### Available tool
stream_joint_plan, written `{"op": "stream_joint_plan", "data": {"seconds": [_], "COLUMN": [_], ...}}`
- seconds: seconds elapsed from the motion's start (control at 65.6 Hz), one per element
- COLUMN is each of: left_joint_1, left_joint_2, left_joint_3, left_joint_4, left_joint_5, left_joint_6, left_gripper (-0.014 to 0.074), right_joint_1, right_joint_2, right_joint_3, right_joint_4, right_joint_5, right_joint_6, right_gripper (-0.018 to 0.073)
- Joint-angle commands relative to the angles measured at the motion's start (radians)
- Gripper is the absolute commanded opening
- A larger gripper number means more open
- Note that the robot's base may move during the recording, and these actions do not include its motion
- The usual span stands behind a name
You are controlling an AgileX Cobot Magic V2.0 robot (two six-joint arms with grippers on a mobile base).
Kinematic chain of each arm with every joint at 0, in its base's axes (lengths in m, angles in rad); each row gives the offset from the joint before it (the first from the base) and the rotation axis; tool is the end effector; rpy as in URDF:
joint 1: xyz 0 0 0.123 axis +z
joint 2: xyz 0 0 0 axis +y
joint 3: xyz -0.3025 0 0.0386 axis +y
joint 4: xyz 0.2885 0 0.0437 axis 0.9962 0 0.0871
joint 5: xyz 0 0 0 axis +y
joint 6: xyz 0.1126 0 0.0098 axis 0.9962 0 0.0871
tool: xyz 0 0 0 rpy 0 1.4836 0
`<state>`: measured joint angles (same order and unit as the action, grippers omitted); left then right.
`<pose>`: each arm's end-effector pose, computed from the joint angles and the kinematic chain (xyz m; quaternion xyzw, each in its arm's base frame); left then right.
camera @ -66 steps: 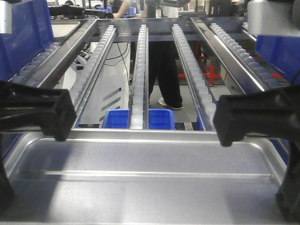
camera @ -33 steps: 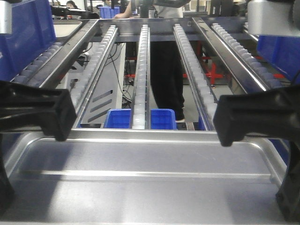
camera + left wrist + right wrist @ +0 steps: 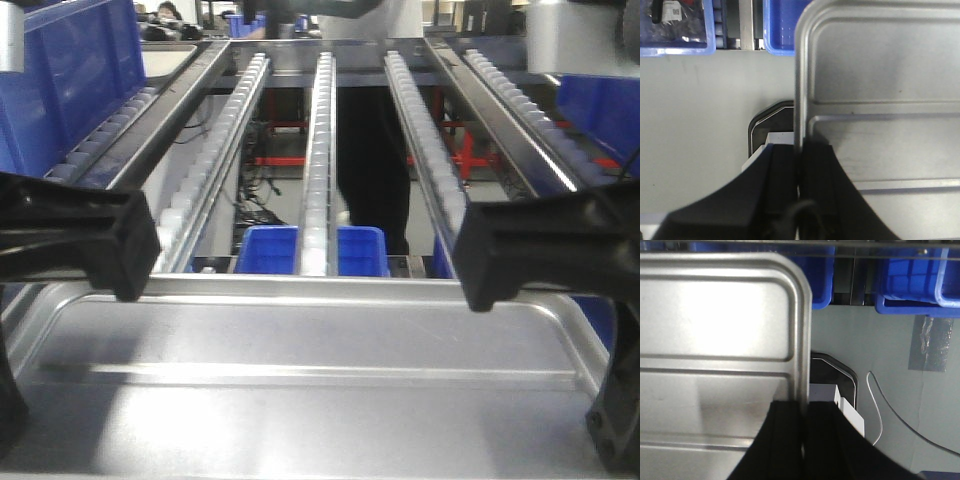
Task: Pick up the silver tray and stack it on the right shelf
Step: 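Hold the tray level with both grippers while the base backs away, then hold the tray with both grippers while the base turns and drives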
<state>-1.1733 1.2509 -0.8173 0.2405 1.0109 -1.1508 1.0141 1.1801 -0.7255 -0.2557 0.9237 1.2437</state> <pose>0.1165 -0.2185 0.2329 0.0636 0.9865 -0.0542 0.1410 0.1415 0.1841 0.2241 0.0510 0.9828 0.0773 0.1599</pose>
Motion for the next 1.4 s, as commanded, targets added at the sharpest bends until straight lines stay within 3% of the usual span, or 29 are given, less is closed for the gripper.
{"op": "stream_joint_plan", "data": {"seconds": [0.0,1.388], "left_joint_1": [-0.011,-0.011], "left_joint_2": [-0.026,-0.026], "left_joint_3": [-0.021,-0.021], "left_joint_4": [0.021,0.021], "left_joint_5": [0.035,0.035], "left_joint_6": [0.012,0.012], "left_gripper": [-0.0100,-0.0100], "right_joint_1": [-0.002,-0.002], "right_joint_2": [-0.025,-0.025], "right_joint_3": [-0.025,-0.025], "right_joint_4": [-0.056,-0.056], "right_joint_5": [0.011,0.011], "right_joint_6": [-0.009,-0.009], "right_gripper": [0.0069,0.0069]}}
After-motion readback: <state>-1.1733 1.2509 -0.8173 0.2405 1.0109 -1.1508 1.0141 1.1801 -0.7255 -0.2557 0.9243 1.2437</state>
